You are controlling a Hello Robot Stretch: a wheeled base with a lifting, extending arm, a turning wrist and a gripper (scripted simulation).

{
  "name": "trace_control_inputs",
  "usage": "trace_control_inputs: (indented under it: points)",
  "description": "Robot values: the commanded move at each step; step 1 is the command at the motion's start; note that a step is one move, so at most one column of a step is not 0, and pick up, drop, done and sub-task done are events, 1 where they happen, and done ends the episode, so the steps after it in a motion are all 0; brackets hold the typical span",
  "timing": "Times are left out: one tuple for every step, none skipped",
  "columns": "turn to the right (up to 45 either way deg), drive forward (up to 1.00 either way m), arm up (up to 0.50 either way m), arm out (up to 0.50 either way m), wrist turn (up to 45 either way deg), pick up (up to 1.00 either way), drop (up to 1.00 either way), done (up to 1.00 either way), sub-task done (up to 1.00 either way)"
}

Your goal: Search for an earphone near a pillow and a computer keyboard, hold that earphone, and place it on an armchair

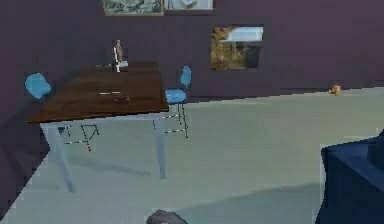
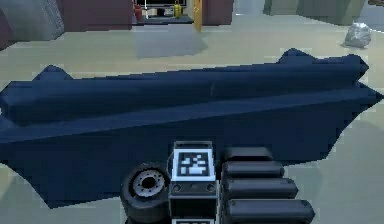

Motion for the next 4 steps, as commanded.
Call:
trace_control_inputs:
  points:
    - [45.0,0.0,0.0,0.0,0.0,0.0,0.0,0.0,0.0]
    - [45.0,0.0,0.0,0.0,0.0,0.0,0.0,0.0,0.0]
    - [30.0,0.0,0.0,0.0,0.0,0.0,0.0,0.0,0.0]
    - [-45.0,0.0,0.0,0.0,0.0,0.0,0.0,0.0,0.0]
